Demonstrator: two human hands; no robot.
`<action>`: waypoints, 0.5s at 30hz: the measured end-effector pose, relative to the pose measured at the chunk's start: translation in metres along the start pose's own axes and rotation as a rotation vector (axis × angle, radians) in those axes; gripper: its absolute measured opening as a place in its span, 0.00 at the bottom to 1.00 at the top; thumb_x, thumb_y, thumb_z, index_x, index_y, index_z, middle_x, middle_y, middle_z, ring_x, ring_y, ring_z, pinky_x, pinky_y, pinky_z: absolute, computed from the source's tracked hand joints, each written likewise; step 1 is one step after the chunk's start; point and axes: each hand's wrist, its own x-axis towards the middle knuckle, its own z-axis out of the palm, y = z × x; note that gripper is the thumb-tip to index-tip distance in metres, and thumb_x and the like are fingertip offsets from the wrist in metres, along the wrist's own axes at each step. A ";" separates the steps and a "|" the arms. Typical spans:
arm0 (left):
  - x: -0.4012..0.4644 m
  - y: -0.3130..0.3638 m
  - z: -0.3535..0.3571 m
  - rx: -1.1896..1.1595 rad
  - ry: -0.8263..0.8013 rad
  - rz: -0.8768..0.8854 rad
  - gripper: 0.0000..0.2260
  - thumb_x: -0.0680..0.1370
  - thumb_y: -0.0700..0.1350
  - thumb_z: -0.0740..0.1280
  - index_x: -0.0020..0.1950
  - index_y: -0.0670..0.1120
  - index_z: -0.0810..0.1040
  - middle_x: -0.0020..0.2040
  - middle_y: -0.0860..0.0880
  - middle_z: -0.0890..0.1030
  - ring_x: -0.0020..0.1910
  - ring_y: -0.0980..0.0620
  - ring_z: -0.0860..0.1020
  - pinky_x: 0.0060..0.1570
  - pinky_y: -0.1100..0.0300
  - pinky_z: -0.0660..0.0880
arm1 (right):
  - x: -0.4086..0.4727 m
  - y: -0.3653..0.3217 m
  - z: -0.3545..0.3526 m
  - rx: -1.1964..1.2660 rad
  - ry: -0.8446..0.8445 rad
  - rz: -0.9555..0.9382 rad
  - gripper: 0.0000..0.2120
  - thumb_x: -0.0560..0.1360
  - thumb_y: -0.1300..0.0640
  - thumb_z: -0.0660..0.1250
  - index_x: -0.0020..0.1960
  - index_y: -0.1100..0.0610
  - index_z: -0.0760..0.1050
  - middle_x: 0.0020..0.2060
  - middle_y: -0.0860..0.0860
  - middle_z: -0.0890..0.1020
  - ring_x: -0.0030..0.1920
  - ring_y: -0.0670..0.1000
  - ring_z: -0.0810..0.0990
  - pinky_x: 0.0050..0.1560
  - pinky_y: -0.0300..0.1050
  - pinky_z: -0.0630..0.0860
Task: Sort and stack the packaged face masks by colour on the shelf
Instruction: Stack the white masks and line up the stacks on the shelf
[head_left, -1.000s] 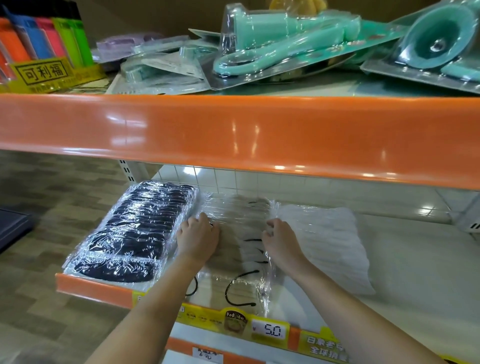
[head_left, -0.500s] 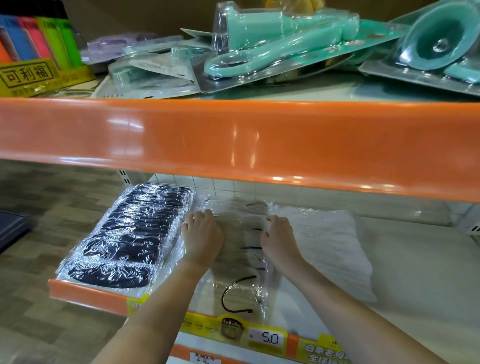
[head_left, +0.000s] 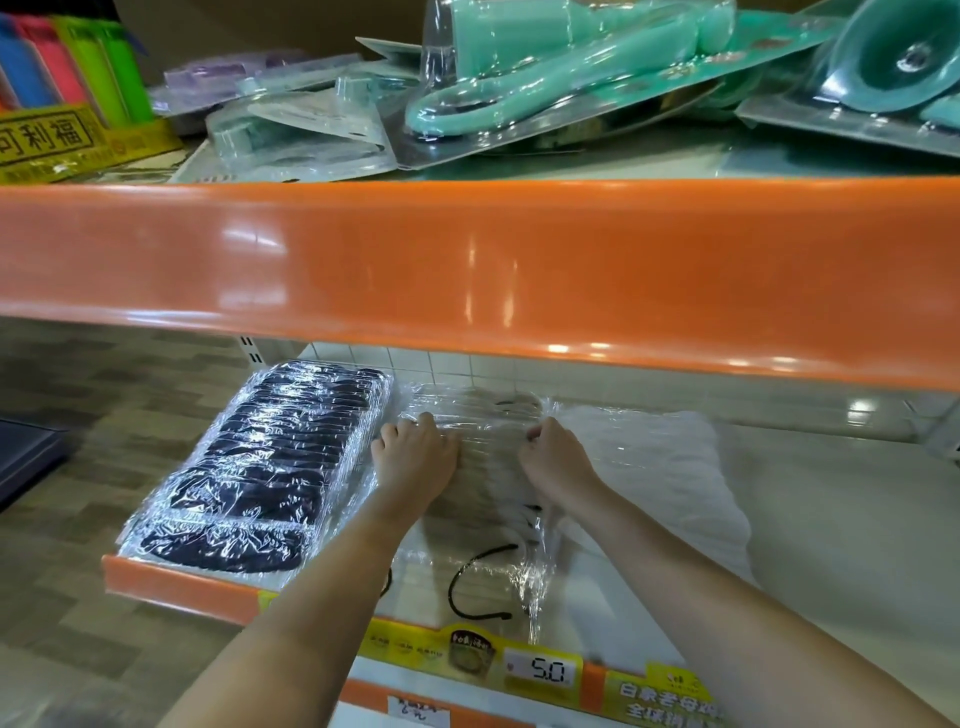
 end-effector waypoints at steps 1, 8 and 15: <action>0.001 0.000 0.000 -0.004 -0.002 0.004 0.20 0.81 0.57 0.51 0.64 0.44 0.68 0.63 0.42 0.73 0.64 0.41 0.68 0.62 0.48 0.65 | 0.000 -0.001 0.000 0.019 0.021 -0.017 0.12 0.78 0.61 0.57 0.60 0.63 0.71 0.55 0.57 0.75 0.48 0.54 0.76 0.42 0.43 0.72; 0.008 0.000 -0.003 -0.062 -0.002 0.022 0.21 0.82 0.57 0.50 0.64 0.44 0.69 0.64 0.42 0.73 0.64 0.42 0.68 0.62 0.47 0.64 | 0.002 -0.004 0.007 0.142 0.141 -0.050 0.15 0.76 0.67 0.55 0.61 0.66 0.73 0.54 0.57 0.76 0.42 0.54 0.75 0.31 0.38 0.67; -0.016 0.006 0.000 -0.074 0.128 0.144 0.21 0.83 0.53 0.50 0.71 0.42 0.62 0.74 0.40 0.61 0.75 0.42 0.55 0.72 0.45 0.55 | 0.007 -0.003 0.014 0.118 0.153 -0.006 0.10 0.74 0.68 0.54 0.52 0.63 0.72 0.51 0.57 0.74 0.45 0.55 0.72 0.36 0.40 0.67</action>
